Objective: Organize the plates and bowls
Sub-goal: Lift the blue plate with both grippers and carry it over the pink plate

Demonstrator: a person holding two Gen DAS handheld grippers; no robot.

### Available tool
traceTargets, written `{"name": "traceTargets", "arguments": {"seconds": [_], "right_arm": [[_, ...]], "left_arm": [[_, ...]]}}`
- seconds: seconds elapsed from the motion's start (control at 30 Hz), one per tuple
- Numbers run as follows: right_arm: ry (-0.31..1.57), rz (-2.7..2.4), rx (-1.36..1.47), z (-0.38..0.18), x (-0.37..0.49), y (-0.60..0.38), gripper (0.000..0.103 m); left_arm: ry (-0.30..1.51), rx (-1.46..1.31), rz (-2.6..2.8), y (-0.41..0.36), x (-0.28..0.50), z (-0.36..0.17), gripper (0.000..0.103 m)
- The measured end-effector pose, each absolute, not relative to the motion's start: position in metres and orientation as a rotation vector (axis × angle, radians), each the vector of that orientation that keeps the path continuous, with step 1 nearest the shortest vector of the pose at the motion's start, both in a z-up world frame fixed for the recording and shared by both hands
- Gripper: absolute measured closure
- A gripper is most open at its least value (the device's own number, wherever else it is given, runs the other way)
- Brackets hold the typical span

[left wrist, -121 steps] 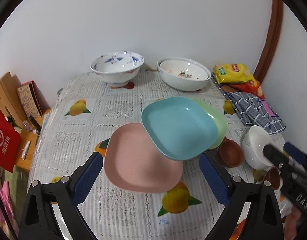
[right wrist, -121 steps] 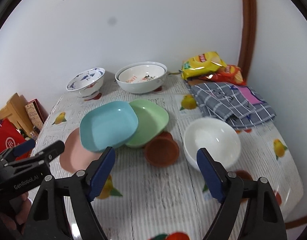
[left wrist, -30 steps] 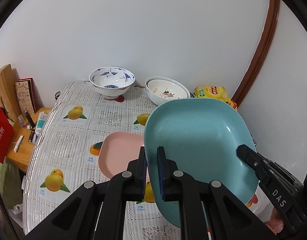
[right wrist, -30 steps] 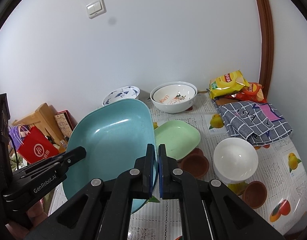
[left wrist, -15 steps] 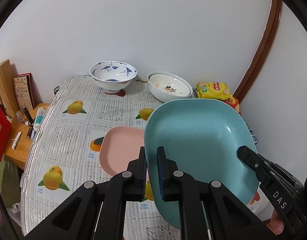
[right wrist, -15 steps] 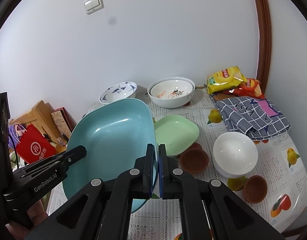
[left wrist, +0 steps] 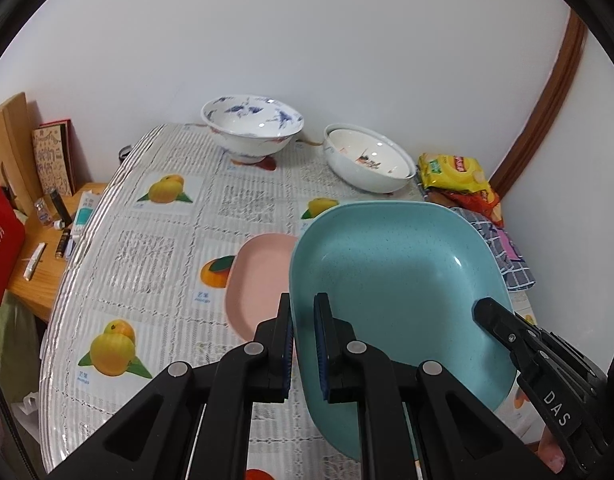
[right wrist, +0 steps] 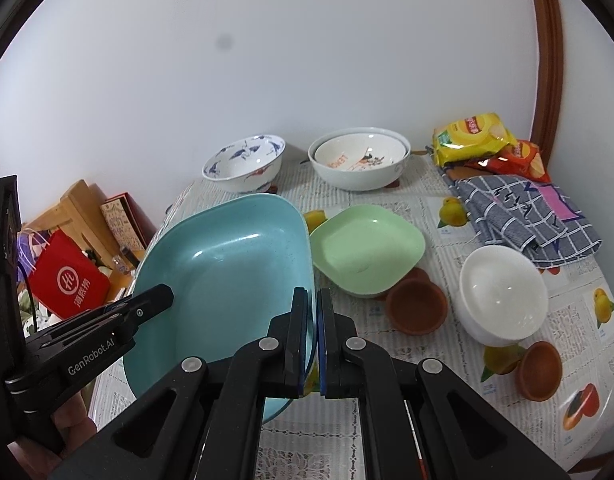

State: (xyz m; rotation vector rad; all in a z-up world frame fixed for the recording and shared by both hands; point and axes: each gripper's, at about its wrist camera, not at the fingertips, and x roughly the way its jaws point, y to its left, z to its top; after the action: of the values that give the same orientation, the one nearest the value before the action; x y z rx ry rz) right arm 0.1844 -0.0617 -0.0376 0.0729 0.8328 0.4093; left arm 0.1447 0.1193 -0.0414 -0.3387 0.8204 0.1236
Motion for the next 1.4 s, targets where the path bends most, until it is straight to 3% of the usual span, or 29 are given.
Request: {"name": "traceTargets", "arguments": {"seconds": [0.6,1.4], "right_arm": [[0.985,0.473,0.033,-0.101,0.198,-0.010,0.098],[1.003,0.451,0.017,-0.126,0.248,0.007,0.097]], "left_arm": [[0.939,-0.394,0.200,0.165,0.154,-0.102,0.093],[0.951,-0.375,0.179,0.179,0.212,-0.120,0.093]]}}
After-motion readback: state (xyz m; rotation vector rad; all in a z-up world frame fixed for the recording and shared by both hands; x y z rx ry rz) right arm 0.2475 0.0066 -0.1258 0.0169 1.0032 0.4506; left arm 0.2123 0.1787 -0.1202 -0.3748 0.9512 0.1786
